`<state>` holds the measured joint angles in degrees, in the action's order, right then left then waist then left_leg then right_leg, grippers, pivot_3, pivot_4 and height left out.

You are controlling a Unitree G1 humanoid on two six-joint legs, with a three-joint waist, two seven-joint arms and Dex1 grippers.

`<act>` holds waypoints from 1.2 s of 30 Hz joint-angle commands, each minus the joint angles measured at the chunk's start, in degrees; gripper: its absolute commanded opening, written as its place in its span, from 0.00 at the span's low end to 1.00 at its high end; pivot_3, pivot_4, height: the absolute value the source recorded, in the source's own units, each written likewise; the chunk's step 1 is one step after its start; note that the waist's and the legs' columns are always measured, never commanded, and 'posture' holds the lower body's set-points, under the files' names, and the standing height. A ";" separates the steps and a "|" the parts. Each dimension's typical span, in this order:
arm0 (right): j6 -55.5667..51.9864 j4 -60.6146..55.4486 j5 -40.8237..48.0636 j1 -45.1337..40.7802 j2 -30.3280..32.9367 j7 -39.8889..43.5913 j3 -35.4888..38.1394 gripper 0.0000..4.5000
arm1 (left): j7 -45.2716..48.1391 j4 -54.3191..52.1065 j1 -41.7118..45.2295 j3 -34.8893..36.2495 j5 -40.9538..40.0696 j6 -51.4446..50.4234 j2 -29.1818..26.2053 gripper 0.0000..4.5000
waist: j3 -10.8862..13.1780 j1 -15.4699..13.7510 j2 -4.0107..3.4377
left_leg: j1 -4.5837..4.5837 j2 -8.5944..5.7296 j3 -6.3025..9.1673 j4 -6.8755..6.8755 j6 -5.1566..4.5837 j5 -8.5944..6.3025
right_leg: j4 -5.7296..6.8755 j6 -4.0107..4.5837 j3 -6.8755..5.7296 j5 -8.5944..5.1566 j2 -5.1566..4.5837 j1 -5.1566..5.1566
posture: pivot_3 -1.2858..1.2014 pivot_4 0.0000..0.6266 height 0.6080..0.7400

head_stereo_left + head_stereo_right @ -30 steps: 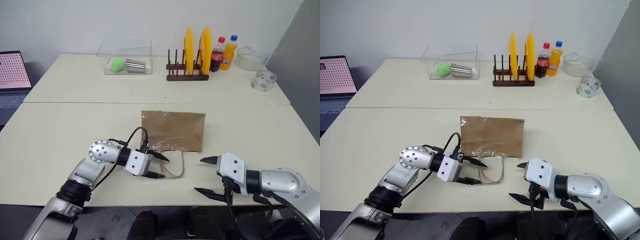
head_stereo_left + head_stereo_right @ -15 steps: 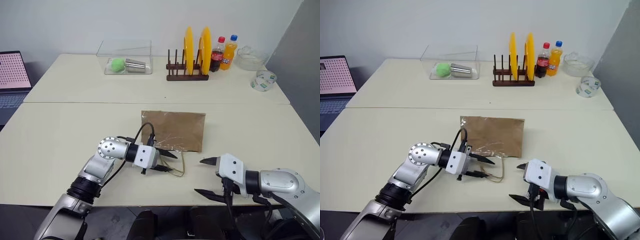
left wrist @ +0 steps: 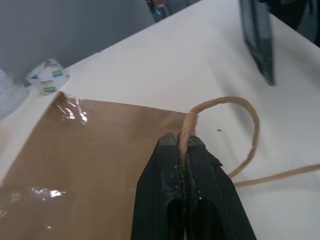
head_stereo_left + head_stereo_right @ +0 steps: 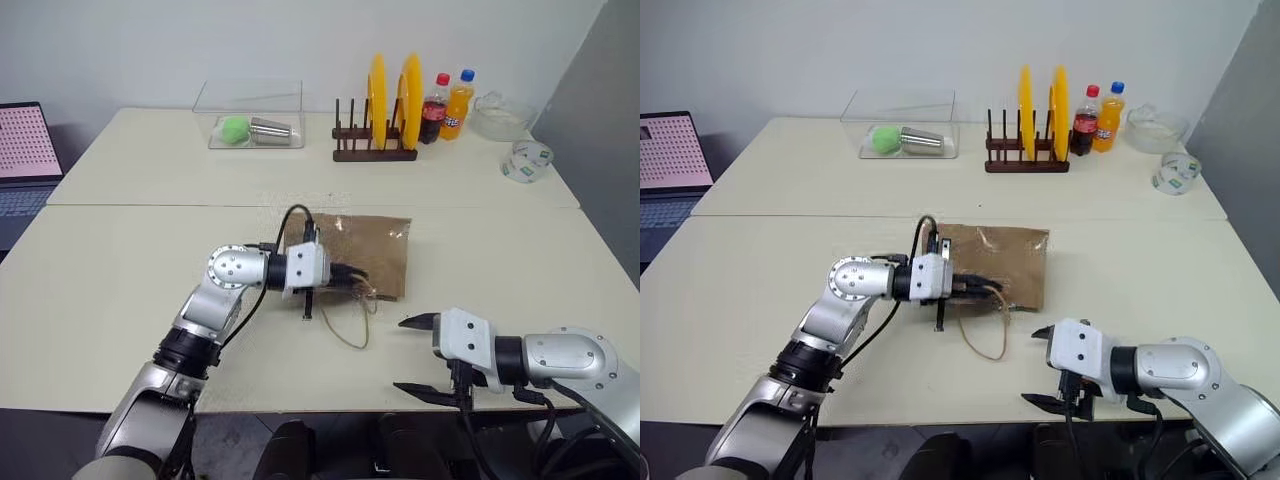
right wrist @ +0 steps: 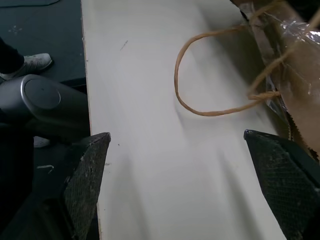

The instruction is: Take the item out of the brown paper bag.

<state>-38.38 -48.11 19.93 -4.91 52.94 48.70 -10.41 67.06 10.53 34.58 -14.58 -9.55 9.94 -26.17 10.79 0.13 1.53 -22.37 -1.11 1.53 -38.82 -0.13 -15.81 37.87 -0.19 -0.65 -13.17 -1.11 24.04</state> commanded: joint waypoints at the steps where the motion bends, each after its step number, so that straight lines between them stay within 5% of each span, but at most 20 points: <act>1: 3.85 0.36 -5.34 -4.10 -0.34 0.55 -5.50 1.00 | -1.93 -0.77 2.28 2.39 -2.00 -2.70 1.07 0.00 | 0.00 -0.02 0.00 | -0.02 0.00 0.03 0.00 0.00 0.00 | 0.00 0.00 -0.02 0.00 0.00 0.00 | 0.52 0.24 1.00; 12: 12.62 14.27 -20.51 -17.73 -8.91 2.46 -21.17 1.00 | -1.98 0.97 3.24 3.02 -1.47 -3.06 1.23 0.00 | 0.00 -0.01 0.00 | -0.05 -0.04 0.05 -0.02 0.02 0.01 | 0.02 0.02 0.01 0.01 -0.03 0.03 | 0.52 0.24 1.00; 16: 14.81 18.76 -24.31 -19.65 -10.72 3.20 -23.24 0.81 | -3.28 1.17 3.12 3.19 -0.61 -3.01 1.11 0.00 | 0.00 -0.01 0.00 | -0.04 -0.05 0.06 -0.02 0.02 0.01 | 0.05 0.02 0.02 0.01 -0.03 0.04 | 0.52 0.24 1.00; 26: 15.48 21.65 -29.38 -17.53 -13.14 4.38 -25.64 0.02 | -11.36 3.48 10.63 5.17 -0.07 -12.16 2.51 0.00 | 0.00 -0.01 0.00 | -0.06 -0.08 0.11 -0.06 0.02 0.01 | 0.09 0.02 0.00 0.01 -0.04 0.04 | 0.52 0.24 1.00; 36: 16.89 23.82 -35.14 -16.33 -12.99 7.00 -27.98 0.01 | -16.38 17.63 27.96 7.78 1.12 -16.72 4.40 0.00 | 0.00 -0.05 0.01 | -0.14 -0.15 0.18 -0.11 0.03 0.02 | 0.10 0.00 -0.07 0.01 -0.05 0.07 | 0.52 0.24 1.00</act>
<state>-22.49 -24.68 -14.94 -22.86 39.50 52.68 -35.53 53.10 27.55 58.91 -10.42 -8.64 -8.39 -21.17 10.79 0.08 1.54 -22.51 -1.26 1.72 -38.92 -0.10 -15.79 37.98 -0.20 -0.72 -13.16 -1.16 24.11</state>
